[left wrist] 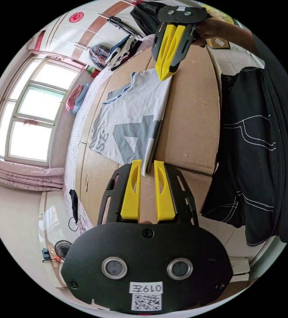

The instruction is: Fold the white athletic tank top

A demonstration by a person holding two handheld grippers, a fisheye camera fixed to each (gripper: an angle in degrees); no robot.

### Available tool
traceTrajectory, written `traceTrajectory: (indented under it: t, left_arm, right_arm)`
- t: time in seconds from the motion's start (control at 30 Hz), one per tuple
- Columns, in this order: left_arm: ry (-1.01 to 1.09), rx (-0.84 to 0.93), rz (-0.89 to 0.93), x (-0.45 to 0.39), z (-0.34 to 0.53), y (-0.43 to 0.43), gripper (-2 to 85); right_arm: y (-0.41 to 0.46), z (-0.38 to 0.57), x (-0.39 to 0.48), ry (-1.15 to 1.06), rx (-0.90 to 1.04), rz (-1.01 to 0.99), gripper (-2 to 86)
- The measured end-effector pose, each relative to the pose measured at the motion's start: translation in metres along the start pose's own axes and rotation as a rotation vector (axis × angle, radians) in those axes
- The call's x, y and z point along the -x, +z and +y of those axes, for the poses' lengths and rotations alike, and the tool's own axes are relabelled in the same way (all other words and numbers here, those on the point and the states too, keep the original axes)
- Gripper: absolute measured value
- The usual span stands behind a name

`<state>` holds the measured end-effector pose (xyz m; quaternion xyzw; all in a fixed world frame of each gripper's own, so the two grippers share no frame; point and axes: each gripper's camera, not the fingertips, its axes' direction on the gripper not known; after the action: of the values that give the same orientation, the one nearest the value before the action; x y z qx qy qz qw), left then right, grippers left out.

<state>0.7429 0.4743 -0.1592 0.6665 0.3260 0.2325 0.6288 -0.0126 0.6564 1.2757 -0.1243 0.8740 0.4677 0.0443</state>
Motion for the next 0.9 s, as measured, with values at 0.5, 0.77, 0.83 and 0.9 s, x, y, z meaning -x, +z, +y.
traceTrajectory:
  t: [0.5,0.77,0.83,0.9]
  left_arm:
    - [0.055,0.071,-0.011,0.009,-0.016,-0.01,1.0]
    - [-0.122,-0.031,0.063,0.066,-0.001,-0.045,0.6]
    - [-0.132,-0.046,0.066,0.076,0.0,-0.052,0.6]
    - [-0.134,-0.053,0.059,0.084,0.0,-0.058,0.6]
  right_arm:
    - [0.004,-0.031,0.049,-0.007,-0.045,-0.011,7.8]
    - [0.015,-0.071,0.104,-0.009,-0.073,0.144,12.2]
    - [0.025,-0.085,0.119,-0.035,-0.056,0.215,12.3]
    - [0.034,-0.096,0.128,-0.05,-0.037,0.261,12.5]
